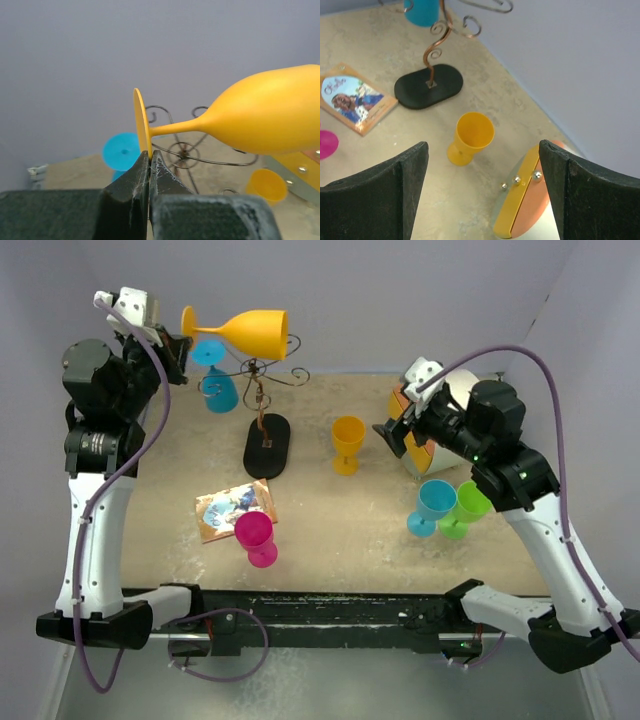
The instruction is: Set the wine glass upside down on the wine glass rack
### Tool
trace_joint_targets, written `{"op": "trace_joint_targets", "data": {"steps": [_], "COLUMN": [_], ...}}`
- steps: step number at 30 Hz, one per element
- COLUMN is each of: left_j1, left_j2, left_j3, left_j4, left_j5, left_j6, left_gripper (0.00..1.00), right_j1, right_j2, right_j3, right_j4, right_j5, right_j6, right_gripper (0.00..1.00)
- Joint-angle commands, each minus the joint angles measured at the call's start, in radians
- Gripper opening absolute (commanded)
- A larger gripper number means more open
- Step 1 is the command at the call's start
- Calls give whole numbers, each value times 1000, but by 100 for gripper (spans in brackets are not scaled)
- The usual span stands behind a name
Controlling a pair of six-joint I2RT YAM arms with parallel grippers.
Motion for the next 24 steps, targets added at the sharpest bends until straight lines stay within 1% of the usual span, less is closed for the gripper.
{"op": "trace_joint_targets", "data": {"steps": [1, 6, 9, 12, 16, 19, 21, 24], "left_j1": [6, 6, 6, 6, 6, 6, 6, 6], "left_j2": [10, 53, 86, 125, 196, 261, 308, 371], "left_j3": [82, 132, 142, 143, 161, 201, 237, 249], "left_j4": [52, 127, 194, 271, 359, 389, 394, 415], "left_j5": [-251, -426, -512, -572, -626, -647, -653, -627], "left_j6": [223, 372, 472, 567, 699, 770, 809, 898], "left_gripper": [0, 0, 0, 0, 0, 0, 0, 1], "right_j1": [-6, -7, -8, -10, -11, -12, -13, -13], "right_j2": [-1, -48, -69, -89, -102, -102, -103, -108], "right_j3": [-66, -215, -256, -278, -304, -307, -308, -312], "right_j4": [-23, 36, 44, 45, 53, 55, 54, 56], "right_j5": [-60, -54, -50, -82, -103, -109, -113, -111], "right_j6": [-66, -87, -101, -107, -113, -111, -111, -115], "right_gripper": [94, 94, 94, 94, 94, 94, 93, 93]}}
